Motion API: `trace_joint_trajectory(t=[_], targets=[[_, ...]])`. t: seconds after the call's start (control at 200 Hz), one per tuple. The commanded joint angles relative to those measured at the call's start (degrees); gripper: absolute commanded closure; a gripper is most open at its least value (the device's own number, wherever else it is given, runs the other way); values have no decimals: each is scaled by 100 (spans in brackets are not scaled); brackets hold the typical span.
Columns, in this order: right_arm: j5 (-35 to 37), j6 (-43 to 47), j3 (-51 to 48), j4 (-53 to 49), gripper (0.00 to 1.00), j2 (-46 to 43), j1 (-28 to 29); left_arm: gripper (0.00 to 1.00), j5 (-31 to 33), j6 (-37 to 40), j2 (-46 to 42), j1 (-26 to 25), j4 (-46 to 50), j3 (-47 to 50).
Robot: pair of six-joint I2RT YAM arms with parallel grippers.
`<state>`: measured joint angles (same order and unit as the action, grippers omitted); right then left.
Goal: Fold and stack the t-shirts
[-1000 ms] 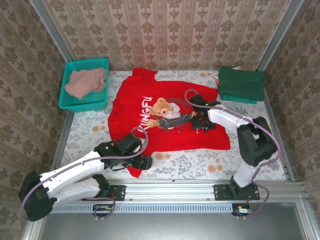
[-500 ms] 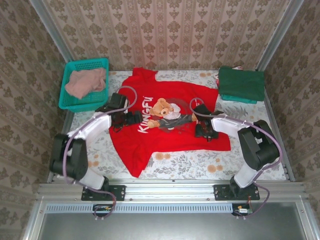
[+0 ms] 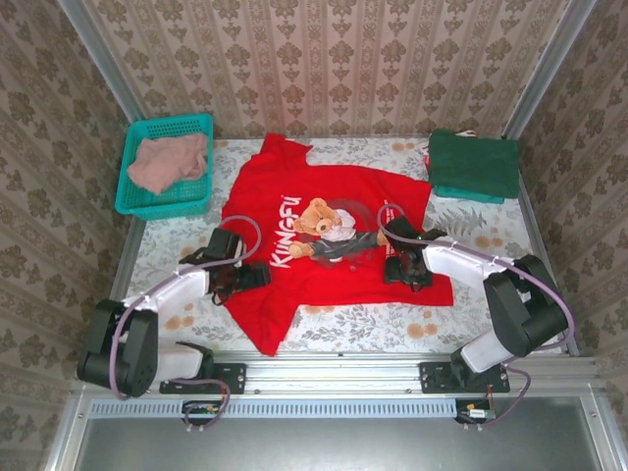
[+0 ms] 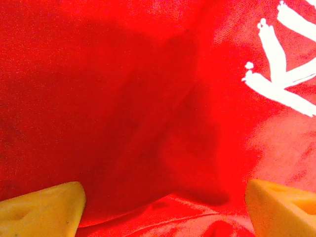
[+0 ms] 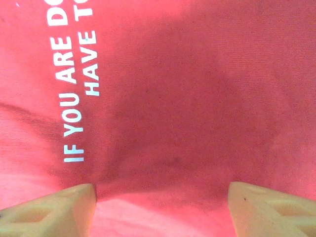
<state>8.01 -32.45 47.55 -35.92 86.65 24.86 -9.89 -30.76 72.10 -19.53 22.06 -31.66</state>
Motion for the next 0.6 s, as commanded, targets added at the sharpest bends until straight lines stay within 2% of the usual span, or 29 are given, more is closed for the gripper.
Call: trace_joint_trajectory(t=[0.0, 0.115, 0.225, 0.34, 0.51, 0.59], targets=[[52, 322, 738, -443, 26, -389, -153, 14, 57, -209, -349, -16, 1015, -12], [266, 542, 1541, -387, 26, -225, -520, 9, 232, -47, -562, -51, 1183, -915], [462, 701, 2368, -296, 26, 468, -925, 0, 679, 291, 46, -34, 1292, -2380], [459, 803, 3387, -336, 27, 1556, -1389, 0, 1046, 645, 1316, 63, 1004, -3987], [360, 837, 4694, -521, 32, 2940, -1717, 0, 1410, 962, 3588, 358, 487, -6353], [350, 852, 5198, -640, 33, 3437, -1786, 0, 1226, 1003, 4821, 544, 713, -7829]])
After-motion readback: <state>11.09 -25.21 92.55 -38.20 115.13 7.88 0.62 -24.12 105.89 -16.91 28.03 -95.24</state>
